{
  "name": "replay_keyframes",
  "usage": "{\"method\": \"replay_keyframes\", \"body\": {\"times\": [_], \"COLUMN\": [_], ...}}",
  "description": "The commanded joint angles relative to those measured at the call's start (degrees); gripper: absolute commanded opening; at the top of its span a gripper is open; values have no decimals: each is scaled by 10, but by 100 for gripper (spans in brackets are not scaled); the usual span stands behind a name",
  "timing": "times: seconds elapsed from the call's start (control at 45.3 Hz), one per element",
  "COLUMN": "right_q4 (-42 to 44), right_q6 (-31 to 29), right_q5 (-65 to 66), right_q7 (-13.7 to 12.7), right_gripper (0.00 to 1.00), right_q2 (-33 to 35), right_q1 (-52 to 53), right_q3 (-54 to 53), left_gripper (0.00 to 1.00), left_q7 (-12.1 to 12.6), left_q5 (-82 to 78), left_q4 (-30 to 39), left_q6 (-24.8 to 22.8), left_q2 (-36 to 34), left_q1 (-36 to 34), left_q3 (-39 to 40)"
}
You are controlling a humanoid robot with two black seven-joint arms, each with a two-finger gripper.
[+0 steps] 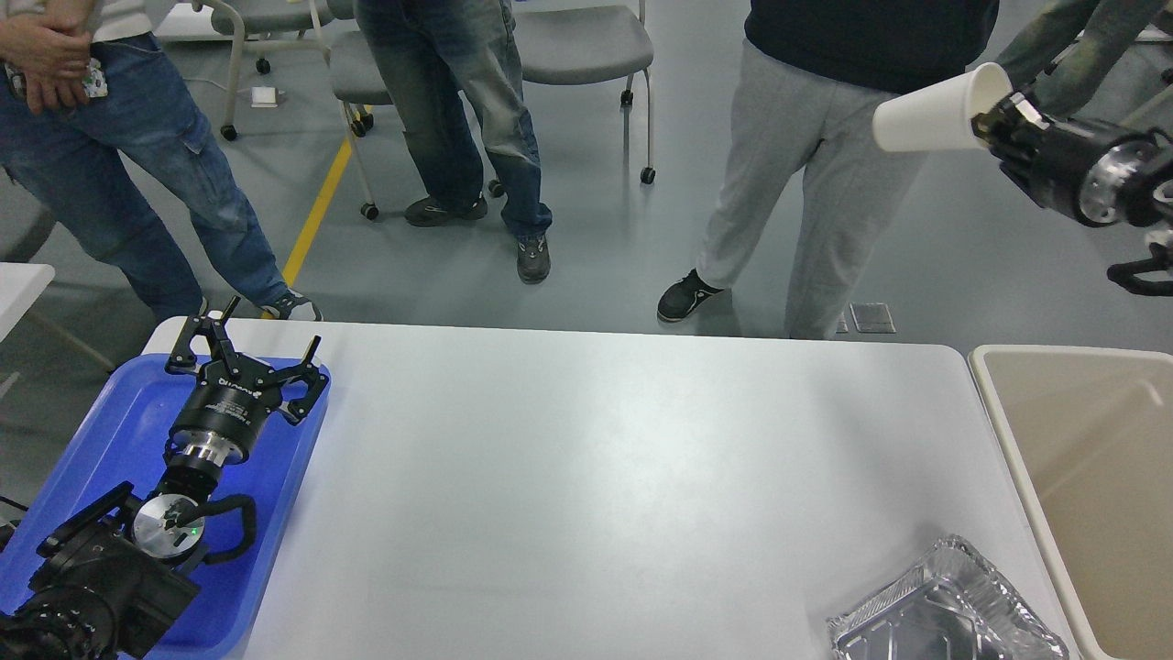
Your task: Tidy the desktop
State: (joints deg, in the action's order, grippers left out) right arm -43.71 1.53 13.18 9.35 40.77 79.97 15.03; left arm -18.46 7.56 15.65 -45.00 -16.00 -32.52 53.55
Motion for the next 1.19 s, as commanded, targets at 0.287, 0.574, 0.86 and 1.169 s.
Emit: {"method": "replay_keyframes", "body": {"times": [0.287,0.574,0.86,1.169], "right_q4": [195,336,396,397], "right_q6": [132,133,160,155], "right_q5": [-276,-306,-307,-307], "right_q7": [-16,-96,-152,-152], "right_gripper": [0,0,0,0], "right_q2": [-30,-97,-145,-163], "right_q1": [-136,-234,-284,-349], "right_q3": [-11,-156,-299,-361], "left_gripper": [100,100,100,100], "left_q7": [0,0,0,0], "left_q5": [0,1,1,1], "left_q4": [0,0,0,0], "left_q6": [0,0,0,0], "left_q2": [0,0,0,0], "left_q1": [0,0,0,0], "left_q3": [0,1,0,0]}}
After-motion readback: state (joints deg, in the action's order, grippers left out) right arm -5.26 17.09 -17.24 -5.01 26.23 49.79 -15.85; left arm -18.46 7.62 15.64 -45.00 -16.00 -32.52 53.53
